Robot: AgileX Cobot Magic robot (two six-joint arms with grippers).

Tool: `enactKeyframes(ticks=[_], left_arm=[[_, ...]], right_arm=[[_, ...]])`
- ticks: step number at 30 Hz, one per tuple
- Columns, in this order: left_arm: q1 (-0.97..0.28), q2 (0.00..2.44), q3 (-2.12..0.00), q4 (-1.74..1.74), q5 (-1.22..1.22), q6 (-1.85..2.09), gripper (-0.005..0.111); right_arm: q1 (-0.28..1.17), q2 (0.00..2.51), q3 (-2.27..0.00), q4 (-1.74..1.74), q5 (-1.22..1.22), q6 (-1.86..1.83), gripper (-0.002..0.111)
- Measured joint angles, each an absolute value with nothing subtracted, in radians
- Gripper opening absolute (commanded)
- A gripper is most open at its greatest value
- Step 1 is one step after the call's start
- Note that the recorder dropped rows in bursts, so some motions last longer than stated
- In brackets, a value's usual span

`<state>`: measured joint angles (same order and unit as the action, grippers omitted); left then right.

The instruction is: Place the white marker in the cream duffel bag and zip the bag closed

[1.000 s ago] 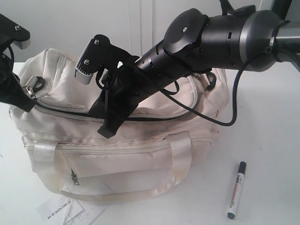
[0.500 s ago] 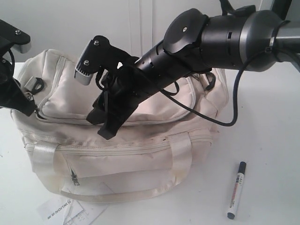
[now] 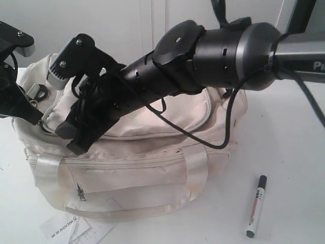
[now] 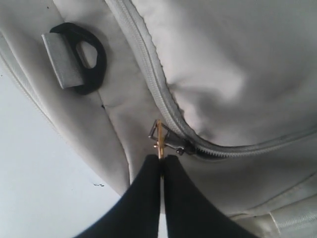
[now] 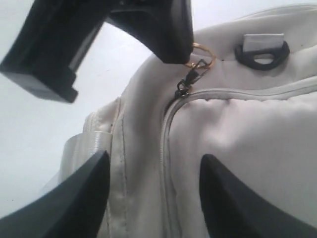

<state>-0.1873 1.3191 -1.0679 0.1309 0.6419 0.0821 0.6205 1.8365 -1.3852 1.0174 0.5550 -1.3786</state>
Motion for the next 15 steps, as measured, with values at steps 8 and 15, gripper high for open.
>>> enactKeyframes(ticks=[8, 15], left_arm=[[-0.187, 1.319, -1.068, 0.128, 0.642, 0.082, 0.000], [-0.187, 1.319, -1.068, 0.123, 0.642, 0.082, 0.000]], right_arm=[[0.637, 1.892, -1.385, 1.017, 0.504, -1.406, 0.052], [0.639, 1.920, -1.385, 1.017, 0.465, -1.408, 0.052]])
